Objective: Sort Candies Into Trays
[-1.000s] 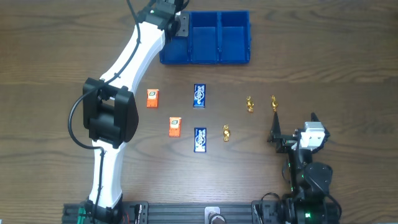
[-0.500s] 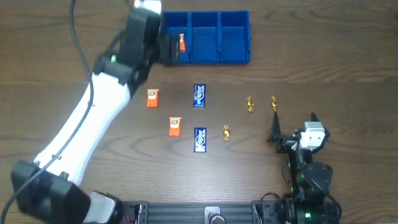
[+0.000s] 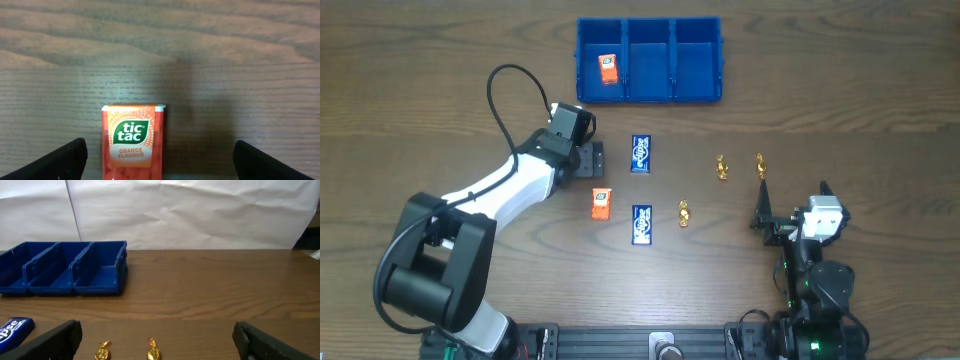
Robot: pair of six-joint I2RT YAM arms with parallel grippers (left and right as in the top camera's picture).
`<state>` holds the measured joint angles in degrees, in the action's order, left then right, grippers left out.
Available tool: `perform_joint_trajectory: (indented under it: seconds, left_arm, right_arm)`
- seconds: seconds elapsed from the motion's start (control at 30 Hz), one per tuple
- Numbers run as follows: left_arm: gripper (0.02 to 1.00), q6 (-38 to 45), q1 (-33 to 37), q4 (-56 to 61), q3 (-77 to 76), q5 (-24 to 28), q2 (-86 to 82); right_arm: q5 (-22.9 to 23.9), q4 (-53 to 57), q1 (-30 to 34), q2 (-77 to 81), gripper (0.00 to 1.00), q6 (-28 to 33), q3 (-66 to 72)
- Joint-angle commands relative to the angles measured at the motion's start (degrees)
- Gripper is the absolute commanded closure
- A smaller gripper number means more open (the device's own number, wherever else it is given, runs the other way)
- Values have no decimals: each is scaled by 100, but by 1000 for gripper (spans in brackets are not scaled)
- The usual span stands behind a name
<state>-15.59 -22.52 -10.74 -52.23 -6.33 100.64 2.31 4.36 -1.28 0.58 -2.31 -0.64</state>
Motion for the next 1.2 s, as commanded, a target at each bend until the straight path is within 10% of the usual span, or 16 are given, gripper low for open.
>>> perform_joint_trajectory:
  seconds: [0.03,0.33,0.7,1.2]
  left_arm:
    - [91,-238,162,-13,-74,46,57]
    - [176,-326,310,-107,-63,238,219]
    - [695,-326,299,-24,-66,282,286]
    - [720,153,-87,-793,-2765,-826,-474]
  right_arm:
    - [9,15,33,-42,3,48,20]
    - [9,15,33,-42,3,48,20]
    - [11,15,33,-42,3,48,20]
    - [11,15,33,-42,3,48,20]
